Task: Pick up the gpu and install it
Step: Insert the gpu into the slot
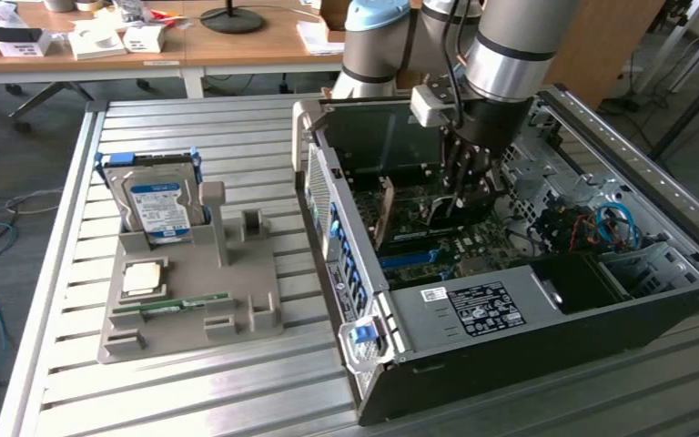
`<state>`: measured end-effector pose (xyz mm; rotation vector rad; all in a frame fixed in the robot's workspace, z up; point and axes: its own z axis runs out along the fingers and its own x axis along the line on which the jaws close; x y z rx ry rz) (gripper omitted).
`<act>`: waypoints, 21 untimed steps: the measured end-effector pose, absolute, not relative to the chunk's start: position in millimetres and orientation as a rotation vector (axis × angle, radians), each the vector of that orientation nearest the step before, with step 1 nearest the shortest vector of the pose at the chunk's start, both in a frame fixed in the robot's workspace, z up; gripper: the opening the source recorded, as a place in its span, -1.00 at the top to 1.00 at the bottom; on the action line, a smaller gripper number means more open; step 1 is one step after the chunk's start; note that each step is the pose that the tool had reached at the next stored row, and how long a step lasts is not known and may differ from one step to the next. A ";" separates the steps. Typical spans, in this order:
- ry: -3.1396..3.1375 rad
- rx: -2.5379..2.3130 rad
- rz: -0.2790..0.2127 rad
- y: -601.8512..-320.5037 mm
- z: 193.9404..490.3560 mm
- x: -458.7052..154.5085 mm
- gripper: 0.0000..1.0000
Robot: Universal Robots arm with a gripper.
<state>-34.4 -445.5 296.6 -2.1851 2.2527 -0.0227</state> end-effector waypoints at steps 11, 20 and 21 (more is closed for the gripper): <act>2.253 -2.185 -0.023 -445.5 290.7 -34.4 0.47; 2.253 -2.185 -0.023 -449.8 290.7 -34.4 0.47; 2.253 -2.185 -0.023 -450.0 290.7 -34.5 0.47</act>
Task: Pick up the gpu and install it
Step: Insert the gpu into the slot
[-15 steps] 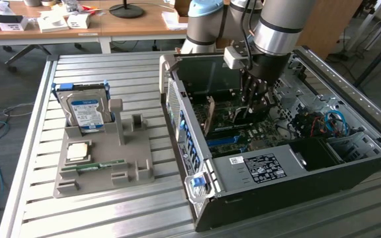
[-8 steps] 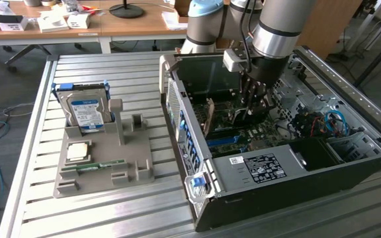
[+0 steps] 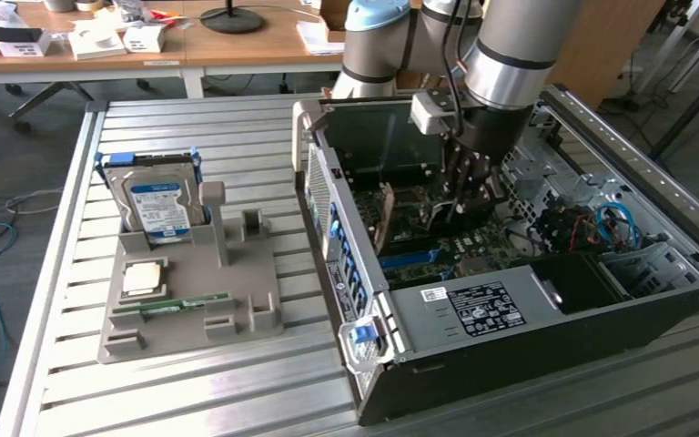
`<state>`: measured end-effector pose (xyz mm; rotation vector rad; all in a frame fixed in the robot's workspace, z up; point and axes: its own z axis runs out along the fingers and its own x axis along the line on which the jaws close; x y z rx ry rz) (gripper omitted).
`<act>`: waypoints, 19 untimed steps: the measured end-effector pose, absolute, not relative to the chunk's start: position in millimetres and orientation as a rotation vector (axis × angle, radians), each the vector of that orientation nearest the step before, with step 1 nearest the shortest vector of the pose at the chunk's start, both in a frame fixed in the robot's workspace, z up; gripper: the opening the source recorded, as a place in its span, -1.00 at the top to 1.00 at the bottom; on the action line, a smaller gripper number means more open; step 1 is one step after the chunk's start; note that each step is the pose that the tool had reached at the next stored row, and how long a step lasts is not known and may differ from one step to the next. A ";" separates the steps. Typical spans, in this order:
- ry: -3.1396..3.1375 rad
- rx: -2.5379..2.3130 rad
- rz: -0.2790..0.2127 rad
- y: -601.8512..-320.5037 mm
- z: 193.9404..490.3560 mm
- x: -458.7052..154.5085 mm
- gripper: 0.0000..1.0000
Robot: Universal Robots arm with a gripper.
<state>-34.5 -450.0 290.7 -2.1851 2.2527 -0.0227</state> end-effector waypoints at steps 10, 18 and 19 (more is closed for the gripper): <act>2.253 -2.185 -0.023 -450.1 282.2 -34.4 0.47; 2.252 -2.185 -0.023 -450.0 281.4 -36.7 0.47; 2.252 -2.184 -0.024 -450.0 281.3 -37.8 0.47</act>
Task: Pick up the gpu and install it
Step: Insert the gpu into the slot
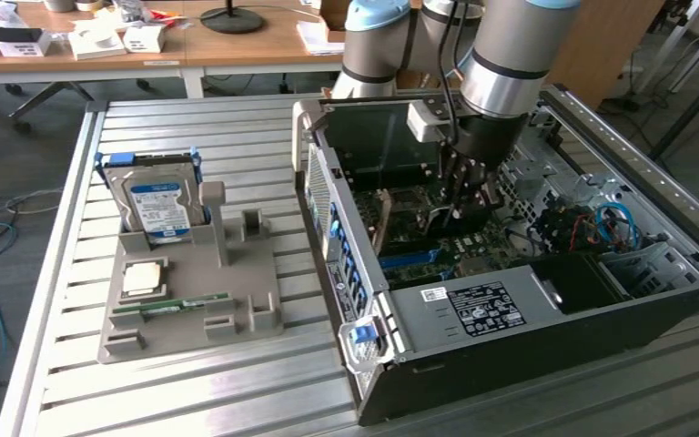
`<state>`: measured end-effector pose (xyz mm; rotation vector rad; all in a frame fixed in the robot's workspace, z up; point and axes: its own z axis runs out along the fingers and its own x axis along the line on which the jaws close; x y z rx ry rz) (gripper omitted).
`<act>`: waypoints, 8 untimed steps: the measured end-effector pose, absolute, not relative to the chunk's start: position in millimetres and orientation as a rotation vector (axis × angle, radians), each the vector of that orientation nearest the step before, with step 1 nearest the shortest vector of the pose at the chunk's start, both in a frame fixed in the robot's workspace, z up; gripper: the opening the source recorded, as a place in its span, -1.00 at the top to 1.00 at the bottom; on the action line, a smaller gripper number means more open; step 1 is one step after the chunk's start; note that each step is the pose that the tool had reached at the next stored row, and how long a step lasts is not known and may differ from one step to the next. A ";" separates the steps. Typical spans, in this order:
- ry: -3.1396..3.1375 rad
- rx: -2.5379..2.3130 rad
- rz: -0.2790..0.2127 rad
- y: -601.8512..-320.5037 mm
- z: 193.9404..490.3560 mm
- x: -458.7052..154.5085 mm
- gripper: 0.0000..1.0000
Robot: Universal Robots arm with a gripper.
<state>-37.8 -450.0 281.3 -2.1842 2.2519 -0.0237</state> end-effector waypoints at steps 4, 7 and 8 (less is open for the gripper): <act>2.251 -2.184 -0.025 -450.0 281.3 -41.3 0.47; 2.251 -2.184 -0.025 -450.5 281.3 -41.8 0.47; 2.251 -2.184 -0.025 -451.0 281.3 -41.8 0.47</act>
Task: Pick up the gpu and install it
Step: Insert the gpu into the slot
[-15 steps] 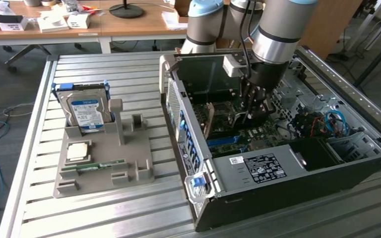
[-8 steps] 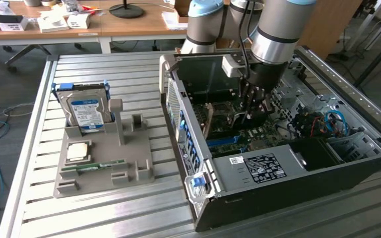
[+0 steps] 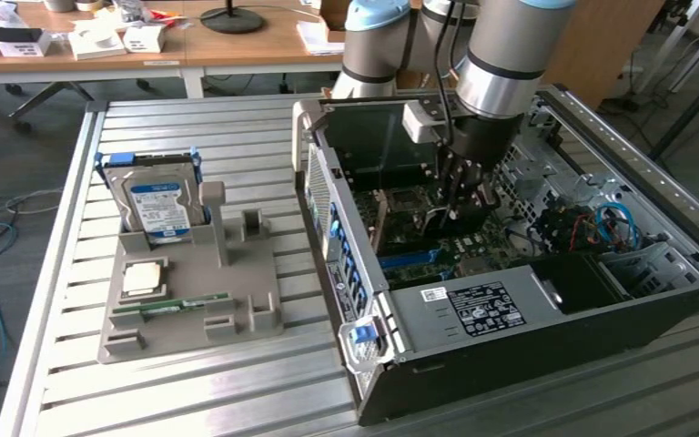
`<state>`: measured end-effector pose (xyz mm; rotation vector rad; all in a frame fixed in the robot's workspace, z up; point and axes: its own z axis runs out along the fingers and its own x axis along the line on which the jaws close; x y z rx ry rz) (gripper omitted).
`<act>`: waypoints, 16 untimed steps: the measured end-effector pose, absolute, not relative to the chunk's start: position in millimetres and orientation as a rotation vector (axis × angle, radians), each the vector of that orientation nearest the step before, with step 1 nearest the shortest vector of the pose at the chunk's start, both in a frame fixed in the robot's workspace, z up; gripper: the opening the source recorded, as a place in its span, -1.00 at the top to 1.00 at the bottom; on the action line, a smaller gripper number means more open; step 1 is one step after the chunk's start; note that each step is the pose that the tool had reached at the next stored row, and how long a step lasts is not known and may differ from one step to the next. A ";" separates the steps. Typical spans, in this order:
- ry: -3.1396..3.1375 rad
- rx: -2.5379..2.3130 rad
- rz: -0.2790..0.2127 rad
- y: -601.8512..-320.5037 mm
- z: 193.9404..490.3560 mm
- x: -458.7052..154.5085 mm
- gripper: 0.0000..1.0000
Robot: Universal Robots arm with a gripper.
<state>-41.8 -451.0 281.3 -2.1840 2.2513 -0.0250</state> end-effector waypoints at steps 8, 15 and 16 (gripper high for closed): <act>2.251 -2.184 -0.025 -453.7 280.0 -42.0 0.47; 2.251 -2.184 -0.025 -453.7 276.1 -42.4 0.47; 2.252 -2.184 -0.025 -453.7 276.2 -42.4 0.47</act>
